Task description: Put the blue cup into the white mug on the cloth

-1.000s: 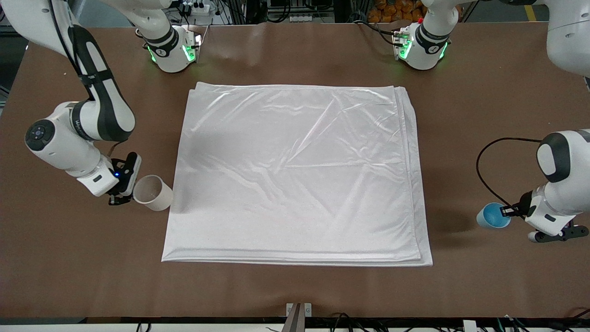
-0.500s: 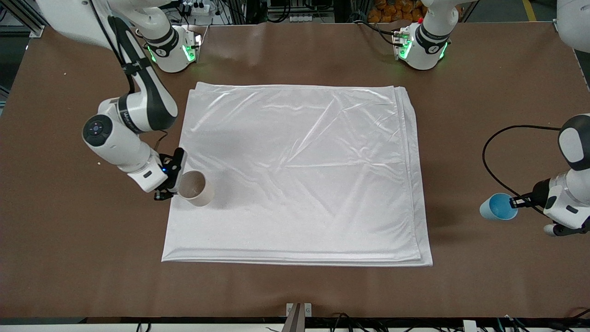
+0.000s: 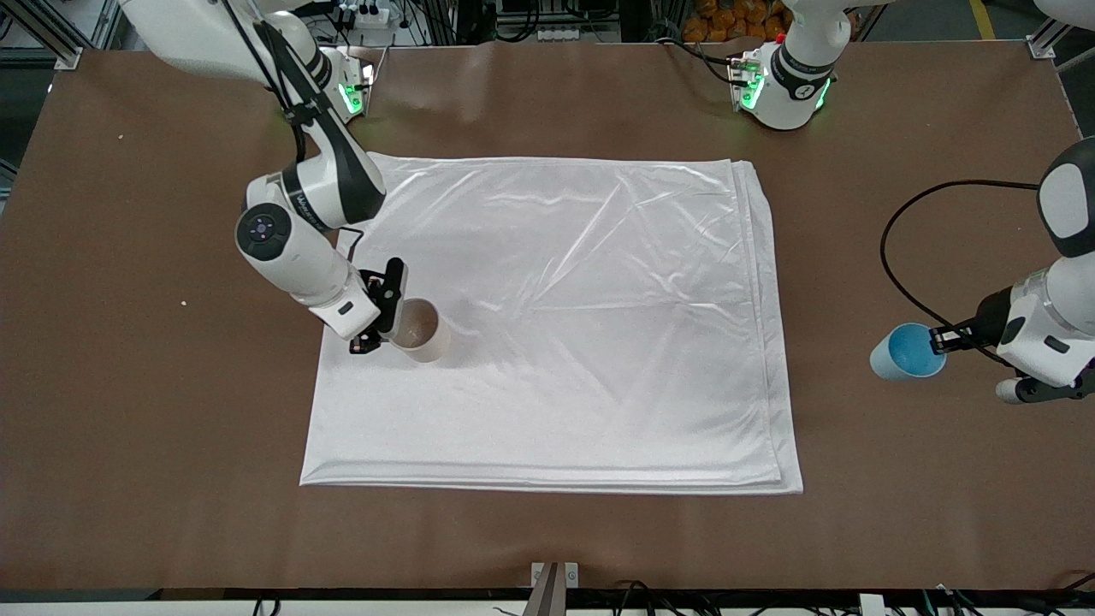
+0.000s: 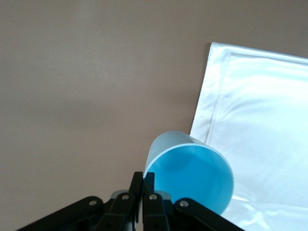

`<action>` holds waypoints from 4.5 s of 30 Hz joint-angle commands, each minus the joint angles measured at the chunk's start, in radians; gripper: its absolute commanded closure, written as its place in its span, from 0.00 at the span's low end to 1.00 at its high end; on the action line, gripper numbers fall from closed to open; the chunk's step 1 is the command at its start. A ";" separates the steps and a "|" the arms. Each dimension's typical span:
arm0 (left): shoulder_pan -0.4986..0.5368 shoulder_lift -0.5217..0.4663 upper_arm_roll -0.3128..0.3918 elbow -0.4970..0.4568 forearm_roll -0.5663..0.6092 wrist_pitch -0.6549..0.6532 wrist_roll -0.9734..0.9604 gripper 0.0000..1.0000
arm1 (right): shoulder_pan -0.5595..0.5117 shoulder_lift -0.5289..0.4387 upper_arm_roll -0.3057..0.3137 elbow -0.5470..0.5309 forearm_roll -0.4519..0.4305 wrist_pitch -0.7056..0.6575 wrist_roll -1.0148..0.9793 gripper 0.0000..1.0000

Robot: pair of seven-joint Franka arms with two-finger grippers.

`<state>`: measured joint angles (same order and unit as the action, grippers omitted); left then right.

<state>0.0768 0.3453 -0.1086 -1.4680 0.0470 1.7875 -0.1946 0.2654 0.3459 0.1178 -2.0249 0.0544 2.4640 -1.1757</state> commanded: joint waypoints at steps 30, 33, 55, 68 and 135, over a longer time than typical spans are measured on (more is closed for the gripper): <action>-0.123 -0.019 -0.141 -0.045 -0.072 -0.034 -0.413 1.00 | 0.316 0.236 -0.010 0.195 -0.185 -0.002 0.355 1.00; -0.166 -0.011 -0.143 -0.043 -0.065 -0.034 -0.468 1.00 | 0.322 0.236 -0.010 0.195 -0.183 -0.003 0.355 0.98; -0.334 0.041 -0.143 -0.040 -0.065 -0.033 -0.698 1.00 | 0.317 0.248 -0.012 0.196 -0.186 0.007 0.355 0.31; -0.385 0.049 -0.143 -0.035 -0.067 -0.023 -0.792 1.00 | 0.290 0.208 -0.012 0.218 -0.182 -0.007 0.360 0.00; -0.709 0.291 -0.135 -0.009 -0.056 0.383 -1.037 1.00 | -0.163 -0.280 -0.024 0.480 -0.180 -0.795 0.740 0.00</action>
<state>-0.6114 0.6052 -0.2561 -1.4991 -0.0028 2.1474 -1.2180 0.1531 0.1026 0.0797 -1.5122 -0.1196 1.6818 -0.4796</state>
